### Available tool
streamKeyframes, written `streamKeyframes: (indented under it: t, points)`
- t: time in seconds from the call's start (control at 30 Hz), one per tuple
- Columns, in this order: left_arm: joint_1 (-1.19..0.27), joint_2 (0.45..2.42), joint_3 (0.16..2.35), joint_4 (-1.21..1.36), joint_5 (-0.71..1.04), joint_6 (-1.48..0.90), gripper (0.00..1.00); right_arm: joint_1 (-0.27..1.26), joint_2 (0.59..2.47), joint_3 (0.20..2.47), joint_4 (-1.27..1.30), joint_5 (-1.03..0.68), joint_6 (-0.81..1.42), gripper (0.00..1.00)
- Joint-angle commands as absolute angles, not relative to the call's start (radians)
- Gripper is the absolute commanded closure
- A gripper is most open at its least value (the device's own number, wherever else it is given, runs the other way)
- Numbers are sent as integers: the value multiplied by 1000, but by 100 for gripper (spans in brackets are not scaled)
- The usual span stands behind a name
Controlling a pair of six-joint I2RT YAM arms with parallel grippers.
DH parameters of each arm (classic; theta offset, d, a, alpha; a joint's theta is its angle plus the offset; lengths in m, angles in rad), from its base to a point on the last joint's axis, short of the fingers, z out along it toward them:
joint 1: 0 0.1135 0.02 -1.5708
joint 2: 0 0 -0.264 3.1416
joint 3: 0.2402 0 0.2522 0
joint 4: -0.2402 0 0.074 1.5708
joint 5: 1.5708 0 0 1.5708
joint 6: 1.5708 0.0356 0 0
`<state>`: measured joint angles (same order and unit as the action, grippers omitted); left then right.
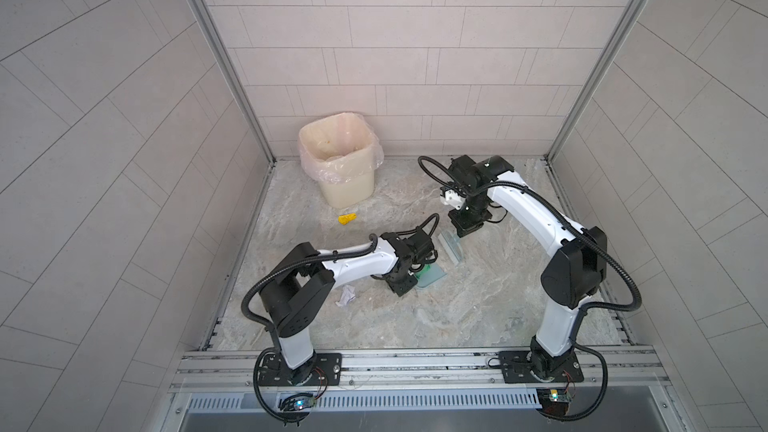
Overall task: Sweep away the paper scraps from the table
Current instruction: 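Lift the dustpan with the green scrap toward the bin while the right brush withdraws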
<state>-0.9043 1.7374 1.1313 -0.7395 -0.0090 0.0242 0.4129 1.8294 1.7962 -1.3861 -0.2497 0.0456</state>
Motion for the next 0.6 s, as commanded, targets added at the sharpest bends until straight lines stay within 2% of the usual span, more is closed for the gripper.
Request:
streamKeyframes:
  t: [0.0,0.3,0.57]
  points:
    - [-905,1657,1123,-748,-53,0,100,371,1751,1770,-1391,-238,50,100]
    - [-859,1509,1218,-902,-144,-27,100,301,1681,1645,-1343,-294,49,100]
    - [-758,1461,1421,-1125,-235,-17,100,289,1671,1621,-1321,-323,48,100]
